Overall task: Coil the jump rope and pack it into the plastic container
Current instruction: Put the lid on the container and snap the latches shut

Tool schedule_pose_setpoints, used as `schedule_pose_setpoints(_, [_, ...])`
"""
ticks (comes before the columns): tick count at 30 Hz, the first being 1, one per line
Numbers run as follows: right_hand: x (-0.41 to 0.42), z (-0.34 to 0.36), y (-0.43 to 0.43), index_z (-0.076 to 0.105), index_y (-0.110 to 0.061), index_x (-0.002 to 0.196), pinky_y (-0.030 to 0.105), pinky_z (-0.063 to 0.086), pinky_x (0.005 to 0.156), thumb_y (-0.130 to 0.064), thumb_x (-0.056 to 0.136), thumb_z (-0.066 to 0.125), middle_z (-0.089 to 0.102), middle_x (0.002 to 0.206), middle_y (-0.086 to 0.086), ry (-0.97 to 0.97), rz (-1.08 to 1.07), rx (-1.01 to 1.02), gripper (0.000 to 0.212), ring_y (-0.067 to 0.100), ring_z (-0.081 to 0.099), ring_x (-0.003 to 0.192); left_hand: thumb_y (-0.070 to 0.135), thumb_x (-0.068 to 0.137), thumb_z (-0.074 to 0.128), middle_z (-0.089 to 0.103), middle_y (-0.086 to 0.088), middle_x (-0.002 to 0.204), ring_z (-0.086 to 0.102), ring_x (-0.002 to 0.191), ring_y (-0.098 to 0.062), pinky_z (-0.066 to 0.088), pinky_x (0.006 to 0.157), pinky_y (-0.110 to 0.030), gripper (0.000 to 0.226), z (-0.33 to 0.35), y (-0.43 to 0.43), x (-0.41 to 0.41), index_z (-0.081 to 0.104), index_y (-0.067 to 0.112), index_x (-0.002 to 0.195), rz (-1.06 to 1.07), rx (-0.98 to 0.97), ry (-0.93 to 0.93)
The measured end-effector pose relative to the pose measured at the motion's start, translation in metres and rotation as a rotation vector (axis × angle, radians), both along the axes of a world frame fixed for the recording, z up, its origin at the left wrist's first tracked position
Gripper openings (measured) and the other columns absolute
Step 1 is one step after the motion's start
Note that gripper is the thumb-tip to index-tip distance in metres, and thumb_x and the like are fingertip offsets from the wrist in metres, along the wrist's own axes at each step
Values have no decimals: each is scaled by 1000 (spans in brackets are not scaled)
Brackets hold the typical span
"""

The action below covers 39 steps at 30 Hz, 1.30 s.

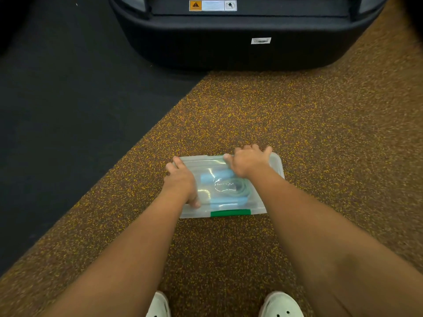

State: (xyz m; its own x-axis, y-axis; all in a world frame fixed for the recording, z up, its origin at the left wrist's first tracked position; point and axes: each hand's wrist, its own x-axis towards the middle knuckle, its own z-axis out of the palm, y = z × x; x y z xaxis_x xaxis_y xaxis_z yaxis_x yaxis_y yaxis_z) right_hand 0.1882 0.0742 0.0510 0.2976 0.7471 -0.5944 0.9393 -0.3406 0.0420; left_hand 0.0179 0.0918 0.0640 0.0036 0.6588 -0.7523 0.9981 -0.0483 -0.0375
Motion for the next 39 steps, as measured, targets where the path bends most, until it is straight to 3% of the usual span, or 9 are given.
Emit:
schedule_pose_setpoints(5, [2, 2, 7, 44, -16, 135, 64, 7, 110, -63, 93, 16, 48, 142, 13, 46, -19, -63, 69, 31, 35, 136, 26, 52, 92, -4, -24, 153, 31, 135, -43, 36, 105, -45, 150, 0, 2, 2, -26, -2, 141, -10, -6, 21])
schedule_pose_setpoints(9, [3, 2, 10, 46, -18, 131, 62, 11, 108, -66, 91, 23, 51, 137, 14, 105, -86, -50, 66, 32, 38, 132, 25, 51, 92, -2, -24, 152, 31, 135, -42, 36, 105, -44, 151, -1, 2, 2, -26, -2, 141, -8, -7, 19])
schedule_pose_setpoints(13, [4, 0, 11, 46, -22, 133, 59, 14, 109, -64, 89, 35, 42, 142, 16, 149, -167, -5, 62, 33, 36, 132, 24, 50, 93, 2, -23, 151, 33, 133, -42, 37, 105, -44, 151, -3, 2, 1, -25, -2, 141, -6, 0, 10])
schedule_pose_setpoints(17, [4, -5, 8, 50, -34, 130, 57, 14, 108, -55, 90, 46, 42, 136, 10, 211, -208, 104, 46, 29, 40, 128, 25, 49, 93, 0, -23, 151, 31, 134, -42, 36, 106, -45, 152, -3, 2, 0, -25, -3, 141, -11, -3, 1])
schedule_pose_setpoints(22, [2, -9, -1, 61, -33, 113, 54, 15, 108, -37, 91, 56, 57, 123, -4, 308, -172, 298, 23, 22, 43, 124, 27, 48, 93, 6, -21, 148, 36, 131, -41, 39, 103, -43, 153, -3, 2, 0, -25, -2, 141, -12, -3, 11])
schedule_pose_setpoints(27, [-2, -11, -8, 57, -32, 126, 48, 25, 106, -25, 92, 56, 62, 124, -4, 282, -61, 359, 34, 22, 52, 118, 26, 48, 93, 10, -19, 145, 38, 129, -41, 40, 102, -43, 153, -3, 1, 0, -25, -1, 141, -8, 0, 7])
schedule_pose_setpoints(31, [-5, -11, -5, 59, -30, 124, 49, 37, 101, -21, 93, 55, 64, 119, 0, 194, 14, 357, 32, 26, 60, 108, 27, 48, 93, 12, -19, 144, 38, 129, -40, 41, 101, -43, 153, -3, 1, 0, -25, -1, 141, -16, 3, 10])
schedule_pose_setpoints(35, [-8, -13, -7, 64, -27, 117, 50, 36, 103, -13, 92, 54, 65, 112, 2, 154, 9, 392, 31, 28, 62, 102, 28, 47, 93, 12, -19, 144, 39, 128, -40, 41, 101, -43, 154, -3, 1, -1, -25, -2, 141, -18, 6, 9])
schedule_pose_setpoints(39, [-6, -16, -10, 62, -27, 123, 51, 34, 106, -13, 93, 53, 65, 118, 2, 169, 32, 407, 34, 27, 59, 108, 26, 48, 93, 11, -19, 145, 39, 129, -41, 40, 102, -43, 153, -2, 1, 0, -26, -1, 141, -5, 7, 0])
